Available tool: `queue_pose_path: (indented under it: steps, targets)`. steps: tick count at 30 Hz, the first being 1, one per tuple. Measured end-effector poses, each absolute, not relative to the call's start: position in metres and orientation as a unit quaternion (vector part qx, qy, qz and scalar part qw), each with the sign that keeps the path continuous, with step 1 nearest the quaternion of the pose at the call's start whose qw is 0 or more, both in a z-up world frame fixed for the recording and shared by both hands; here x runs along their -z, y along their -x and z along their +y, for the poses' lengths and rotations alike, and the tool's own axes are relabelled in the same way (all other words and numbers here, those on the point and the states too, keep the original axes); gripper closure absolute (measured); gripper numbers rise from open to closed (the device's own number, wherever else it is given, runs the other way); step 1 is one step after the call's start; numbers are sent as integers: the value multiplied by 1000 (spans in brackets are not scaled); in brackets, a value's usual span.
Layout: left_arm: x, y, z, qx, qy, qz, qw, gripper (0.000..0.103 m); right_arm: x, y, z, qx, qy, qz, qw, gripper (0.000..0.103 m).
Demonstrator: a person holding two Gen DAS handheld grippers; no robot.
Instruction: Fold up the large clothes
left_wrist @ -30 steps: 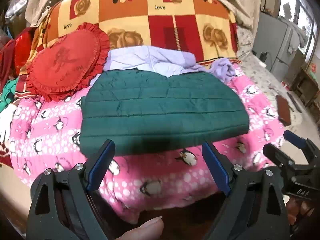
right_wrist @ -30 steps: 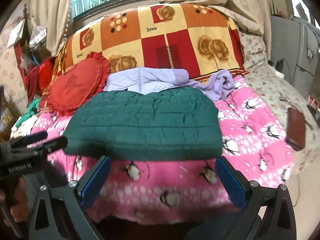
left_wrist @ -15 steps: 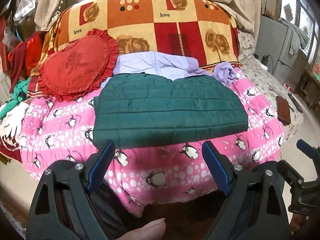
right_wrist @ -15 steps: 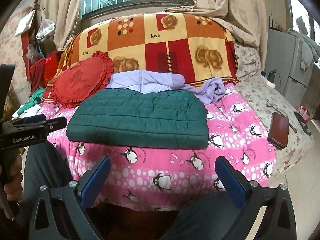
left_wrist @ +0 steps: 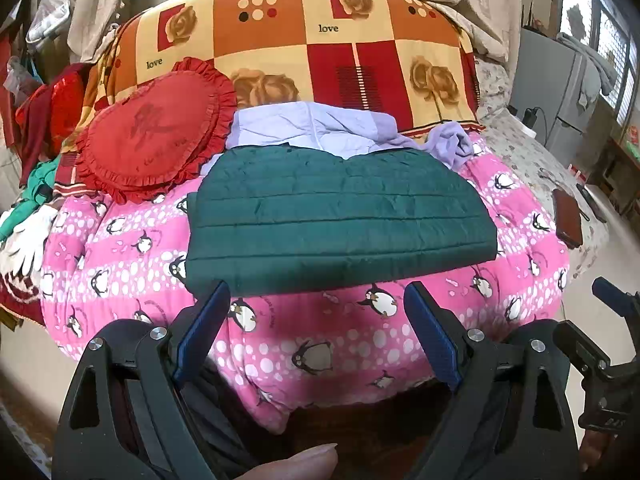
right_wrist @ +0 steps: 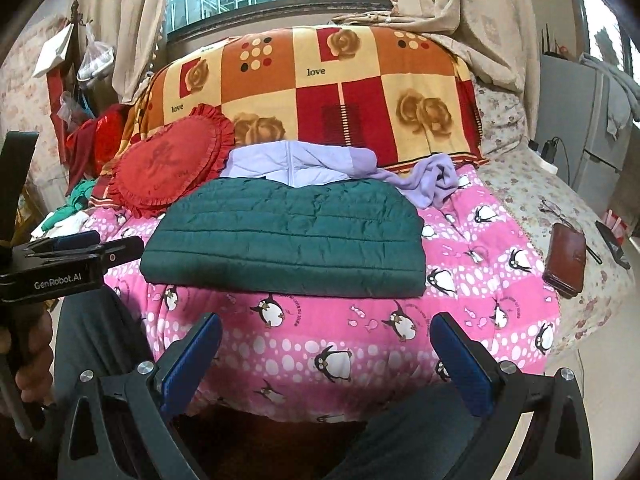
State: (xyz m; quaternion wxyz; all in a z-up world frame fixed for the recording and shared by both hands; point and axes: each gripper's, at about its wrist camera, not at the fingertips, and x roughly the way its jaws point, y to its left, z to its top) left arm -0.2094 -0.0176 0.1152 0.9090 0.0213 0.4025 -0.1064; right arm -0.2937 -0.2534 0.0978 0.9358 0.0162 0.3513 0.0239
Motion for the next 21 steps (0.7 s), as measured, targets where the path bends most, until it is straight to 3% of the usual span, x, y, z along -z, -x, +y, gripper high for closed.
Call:
queue_pose_path:
  steps: [21]
  targets:
    - [-114, 214, -25, 109, -20, 401, 909, 14, -98, 293, -254, -30, -25, 349, 936, 0]
